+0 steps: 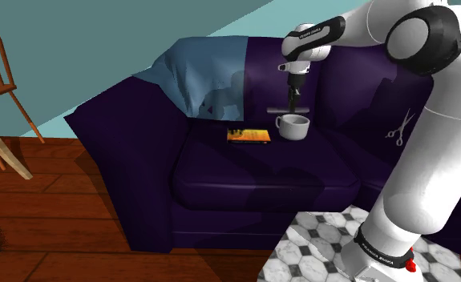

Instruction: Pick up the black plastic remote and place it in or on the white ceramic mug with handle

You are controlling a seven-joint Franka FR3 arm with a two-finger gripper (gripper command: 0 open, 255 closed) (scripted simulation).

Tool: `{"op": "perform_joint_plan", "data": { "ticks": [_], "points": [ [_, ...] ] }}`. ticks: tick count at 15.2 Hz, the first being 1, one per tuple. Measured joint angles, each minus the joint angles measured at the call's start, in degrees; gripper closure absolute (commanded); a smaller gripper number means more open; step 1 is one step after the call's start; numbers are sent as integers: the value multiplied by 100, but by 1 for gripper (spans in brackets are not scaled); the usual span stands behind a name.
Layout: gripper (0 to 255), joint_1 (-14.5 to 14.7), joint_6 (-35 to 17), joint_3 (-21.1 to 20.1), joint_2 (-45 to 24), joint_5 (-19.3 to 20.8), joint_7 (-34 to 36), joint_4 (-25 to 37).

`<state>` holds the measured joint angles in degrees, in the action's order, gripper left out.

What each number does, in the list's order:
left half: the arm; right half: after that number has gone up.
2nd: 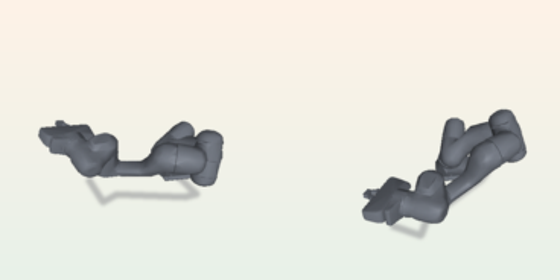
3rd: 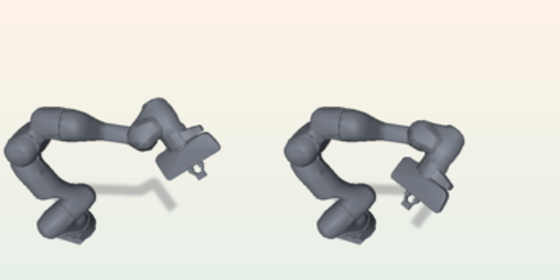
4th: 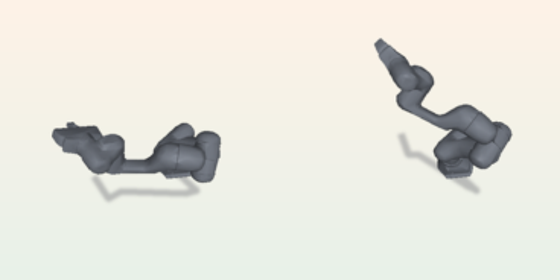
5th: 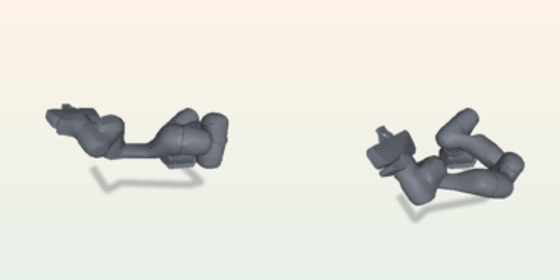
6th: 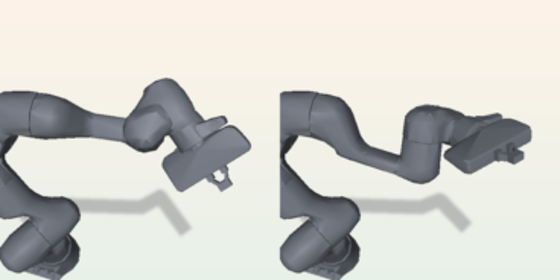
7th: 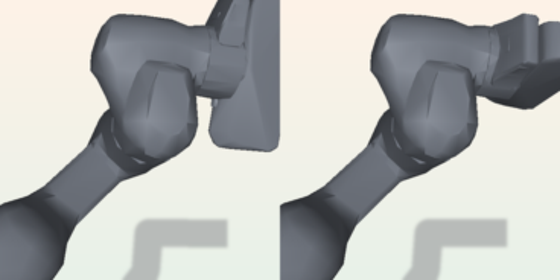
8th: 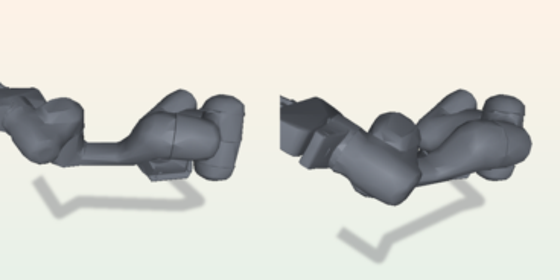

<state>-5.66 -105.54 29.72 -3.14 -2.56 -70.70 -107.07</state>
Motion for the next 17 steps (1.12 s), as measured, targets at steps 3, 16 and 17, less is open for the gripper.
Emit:
{"op": "perform_joint_plan", "data": {
  "ticks": [3,16,17],
  "points": [
    [255,-252,124,175,-393,-190,-468,446],
    [255,-660,-290,280,-1237,-644,-1129,719],
    [255,-654,-364,273,-1251,-655,-1127,658]
  ]
}}
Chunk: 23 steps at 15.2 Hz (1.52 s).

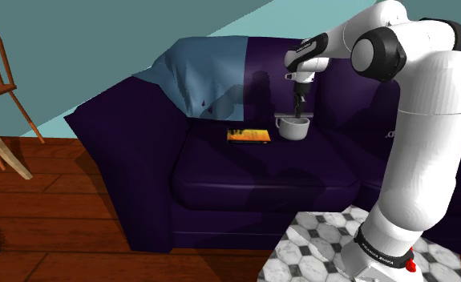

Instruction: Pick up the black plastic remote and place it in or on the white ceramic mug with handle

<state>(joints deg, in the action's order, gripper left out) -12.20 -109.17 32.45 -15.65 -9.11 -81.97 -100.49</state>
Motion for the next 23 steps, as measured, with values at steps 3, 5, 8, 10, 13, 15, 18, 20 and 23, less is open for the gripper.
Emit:
{"op": "perform_joint_plan", "data": {
  "ticks": [3,5,8,10,13,15,18,20,23],
  "points": [
    [255,-6,-91,-8,-40,-26,-16,-54],
    [255,-6,-99,-8,-41,-27,-17,-59],
    [0,-6,-101,-8,-43,-29,-17,-59],
    [0,-6,-101,-9,-45,-29,-18,-60],
    [0,-6,-101,-10,-45,-29,-18,-61],
    [0,-2,-8,-3,-18,-9,-2,13],
    [0,5,431,20,82,63,60,374],
    [0,-24,557,28,52,50,42,524],
    [0,-27,591,29,50,52,42,556]
  ]
}}
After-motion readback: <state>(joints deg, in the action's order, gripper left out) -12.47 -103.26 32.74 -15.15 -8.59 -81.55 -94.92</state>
